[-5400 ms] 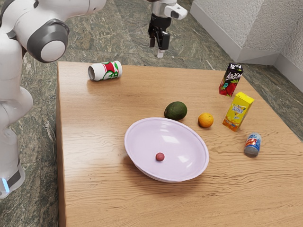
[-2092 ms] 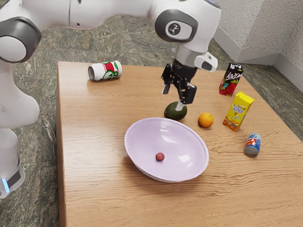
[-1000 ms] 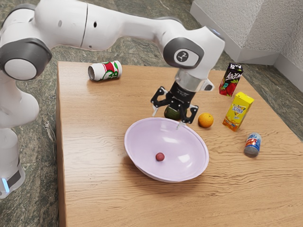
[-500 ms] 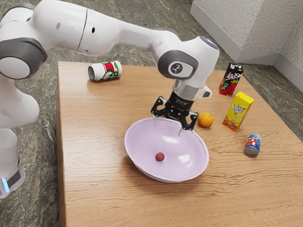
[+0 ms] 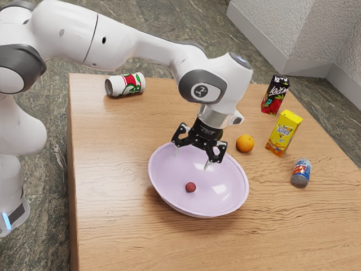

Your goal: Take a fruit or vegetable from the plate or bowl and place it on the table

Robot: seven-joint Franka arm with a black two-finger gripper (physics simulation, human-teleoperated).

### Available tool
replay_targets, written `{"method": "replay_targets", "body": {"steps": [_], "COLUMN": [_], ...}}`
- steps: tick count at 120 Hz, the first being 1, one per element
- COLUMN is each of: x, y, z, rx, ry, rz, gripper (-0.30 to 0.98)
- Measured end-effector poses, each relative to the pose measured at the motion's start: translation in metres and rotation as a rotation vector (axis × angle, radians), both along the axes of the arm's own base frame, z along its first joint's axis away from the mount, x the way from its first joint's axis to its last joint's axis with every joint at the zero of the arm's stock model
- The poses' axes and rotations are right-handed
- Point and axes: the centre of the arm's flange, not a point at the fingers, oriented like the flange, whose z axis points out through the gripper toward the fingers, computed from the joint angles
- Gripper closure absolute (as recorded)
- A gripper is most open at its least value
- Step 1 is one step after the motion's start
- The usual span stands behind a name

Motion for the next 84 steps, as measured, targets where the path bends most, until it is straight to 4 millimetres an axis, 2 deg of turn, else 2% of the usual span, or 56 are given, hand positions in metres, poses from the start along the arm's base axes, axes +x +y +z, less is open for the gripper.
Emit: {"method": "replay_targets", "body": {"steps": [45, 69, 84], "x": [-0.003, -0.017, -0.021], "y": [0.002, -0.040, -0.048], "z": [-0.008, -0.011, -0.011], "rx": [0.004, 0.013, 0.018], "ry": [0.022, 0.042, 0.049], "rz": [0.050, 0.006, 0.013], "gripper": [0.00, 0.00, 0.00]}}
